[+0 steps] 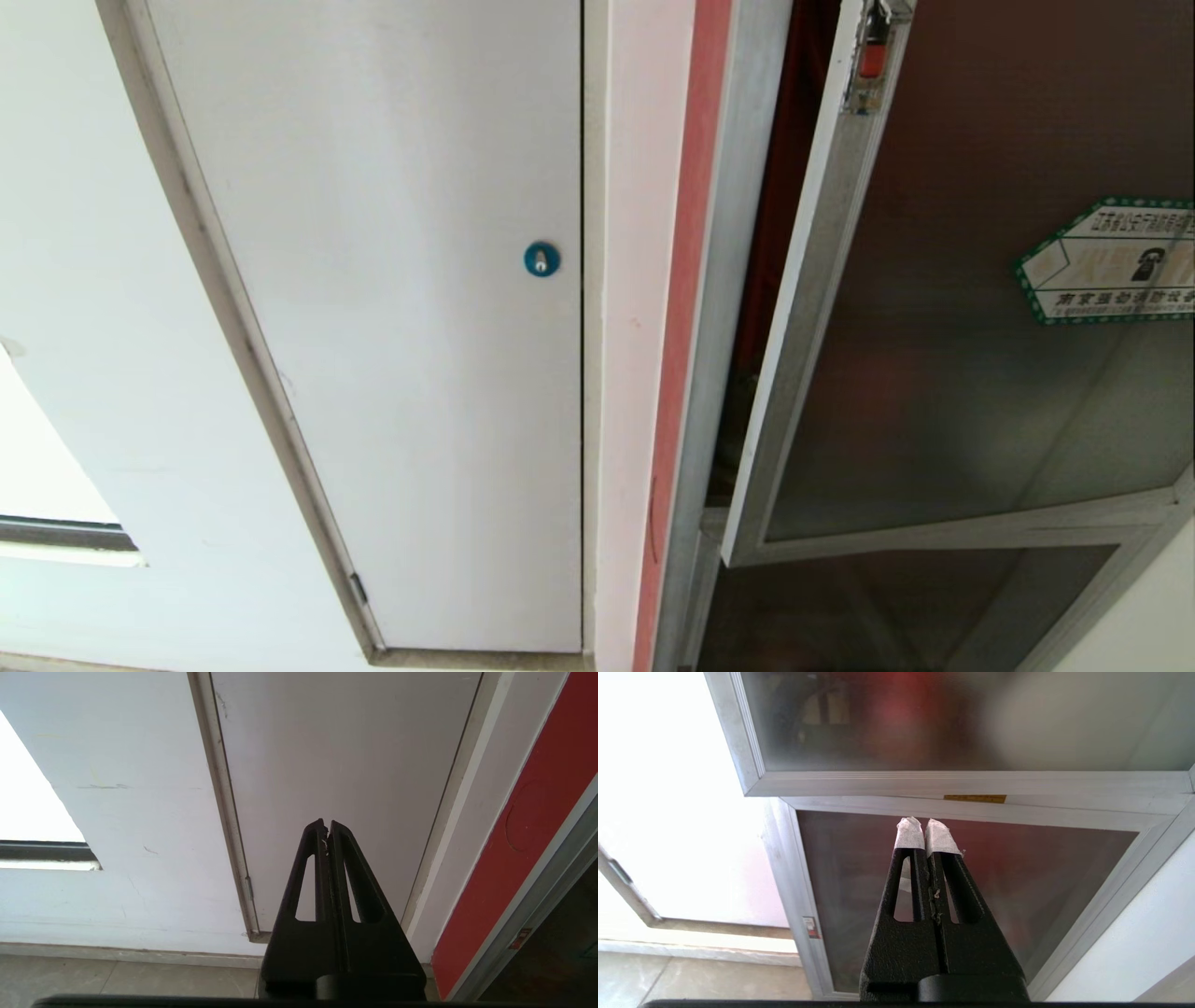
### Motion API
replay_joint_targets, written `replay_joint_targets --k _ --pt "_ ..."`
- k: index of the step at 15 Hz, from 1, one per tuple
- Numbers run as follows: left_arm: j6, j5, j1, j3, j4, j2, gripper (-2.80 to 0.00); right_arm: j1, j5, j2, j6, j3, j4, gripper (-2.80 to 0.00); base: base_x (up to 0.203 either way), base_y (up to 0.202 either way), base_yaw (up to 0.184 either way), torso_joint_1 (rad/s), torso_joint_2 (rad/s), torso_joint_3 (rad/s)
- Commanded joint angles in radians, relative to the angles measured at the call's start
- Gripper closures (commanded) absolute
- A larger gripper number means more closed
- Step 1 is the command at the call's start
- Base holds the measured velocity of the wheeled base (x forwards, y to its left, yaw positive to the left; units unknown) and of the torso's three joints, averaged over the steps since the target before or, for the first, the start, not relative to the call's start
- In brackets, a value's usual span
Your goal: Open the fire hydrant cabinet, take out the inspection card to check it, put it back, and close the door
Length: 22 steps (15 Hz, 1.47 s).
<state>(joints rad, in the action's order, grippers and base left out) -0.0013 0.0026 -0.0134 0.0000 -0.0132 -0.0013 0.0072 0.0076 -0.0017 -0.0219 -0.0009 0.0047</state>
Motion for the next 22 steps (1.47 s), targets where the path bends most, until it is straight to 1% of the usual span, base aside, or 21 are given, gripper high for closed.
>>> replay_joint_targets --k 1,14,16,17,19,21,22 --pt "0.0 0.0 0.0 0.006 -0.001 0.0 0.0 0.0 0.0 0.0 0.0 0.001 0.0 0.0 0.0 0.0 0.0 0.0 0.0 0.0" --pt "0.0 0.0 0.0 0.006 -0.001 0.001 0.0 0.0 0.0 0.0 0.0 0.001 0.0 0.0 0.0 0.0 0.0 0.0 0.0 0.0" --pt "0.009 -0.001 0.0 0.006 0.0 0.001 0.0 0.0 0.0 0.0 0.0 0.0 0.0 0.0 0.0 0.0 0.0 0.0 0.0 0.0" --pt "0.024 -0.003 0.003 0.003 0.001 0.001 0.0 0.0 0.0 0.0 0.0 0.001 0.0 0.0 0.0 0.0 0.0 0.0 0.0 0.0" --pt "0.094 -0.034 0.006 -0.013 0.008 0.015 0.0 0.0 0.0 0.0 0.0 0.001 0.0 0.0 0.0 0.0 0.0 0.0 0.0 0.0" --pt "0.103 -0.093 0.006 -0.086 0.008 0.078 0.0 0.0 0.0 0.0 0.0 0.001 0.0 0.0 0.0 0.0 0.0 0.0 0.0 0.0" --pt "0.101 -0.11 0.006 -0.131 0.006 0.137 0.0 0.0 0.0 0.0 0.0 0.001 0.0 0.0 0.0 0.0 0.0 0.0 0.0 0.0"
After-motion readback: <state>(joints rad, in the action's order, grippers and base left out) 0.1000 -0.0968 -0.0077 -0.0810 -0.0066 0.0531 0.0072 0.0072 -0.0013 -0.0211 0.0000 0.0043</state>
